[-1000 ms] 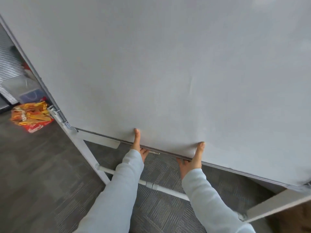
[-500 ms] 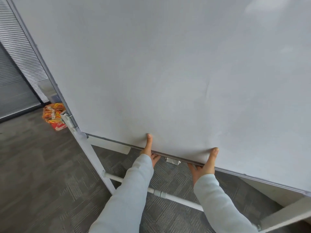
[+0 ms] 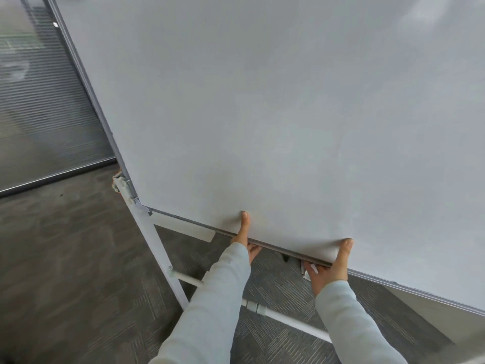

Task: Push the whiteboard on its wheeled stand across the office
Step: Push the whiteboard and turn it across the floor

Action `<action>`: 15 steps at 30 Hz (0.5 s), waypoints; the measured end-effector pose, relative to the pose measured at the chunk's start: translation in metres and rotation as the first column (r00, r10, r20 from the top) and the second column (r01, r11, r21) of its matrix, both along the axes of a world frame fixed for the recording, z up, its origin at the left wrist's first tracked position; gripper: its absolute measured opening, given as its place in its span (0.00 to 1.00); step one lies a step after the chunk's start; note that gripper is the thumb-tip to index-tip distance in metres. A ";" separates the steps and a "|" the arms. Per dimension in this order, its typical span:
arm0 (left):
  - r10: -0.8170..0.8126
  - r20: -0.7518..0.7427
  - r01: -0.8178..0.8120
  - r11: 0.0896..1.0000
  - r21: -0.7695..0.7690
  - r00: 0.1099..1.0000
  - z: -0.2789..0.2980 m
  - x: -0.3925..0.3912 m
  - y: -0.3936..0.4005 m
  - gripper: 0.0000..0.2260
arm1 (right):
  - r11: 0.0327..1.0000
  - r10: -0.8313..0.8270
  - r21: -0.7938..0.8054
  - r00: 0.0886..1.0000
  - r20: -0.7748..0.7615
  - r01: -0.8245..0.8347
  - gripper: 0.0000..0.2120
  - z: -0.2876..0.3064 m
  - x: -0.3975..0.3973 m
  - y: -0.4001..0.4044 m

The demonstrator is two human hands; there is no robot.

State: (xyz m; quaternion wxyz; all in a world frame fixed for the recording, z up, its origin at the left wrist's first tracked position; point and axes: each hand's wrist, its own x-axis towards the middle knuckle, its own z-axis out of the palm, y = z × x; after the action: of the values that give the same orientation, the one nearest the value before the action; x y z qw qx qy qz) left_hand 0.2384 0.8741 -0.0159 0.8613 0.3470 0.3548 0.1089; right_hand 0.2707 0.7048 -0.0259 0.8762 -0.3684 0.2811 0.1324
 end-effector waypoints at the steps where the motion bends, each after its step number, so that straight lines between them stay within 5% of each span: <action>1: 0.006 -0.002 -0.006 1.000 0.002 1.000 0.002 0.001 0.009 0.52 | 1.000 0.012 0.000 1.000 0.015 -0.012 0.50 0.002 0.001 0.010; 4: 0.037 -0.015 -0.037 0.999 0.008 0.999 0.001 0.000 0.051 0.52 | 0.998 0.069 -0.004 0.997 0.028 -0.069 0.43 0.000 0.005 0.052; 10: 0.106 -0.023 -0.105 0.994 0.008 0.994 0.000 0.006 0.127 0.57 | 0.991 0.133 -0.016 0.991 0.016 -0.133 0.68 -0.003 0.019 0.127; 15: 0.168 -0.008 -0.168 0.986 -0.001 0.986 -0.002 0.017 0.196 0.56 | 0.977 0.195 -0.077 0.980 -0.046 -0.198 0.68 -0.008 0.037 0.200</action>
State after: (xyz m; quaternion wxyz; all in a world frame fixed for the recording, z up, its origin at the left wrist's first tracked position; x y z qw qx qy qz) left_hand 0.2550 1.0700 -0.0183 0.8479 0.3156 0.3864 0.1795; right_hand 0.3077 0.9046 -0.0344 0.8377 -0.4269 0.2650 0.2138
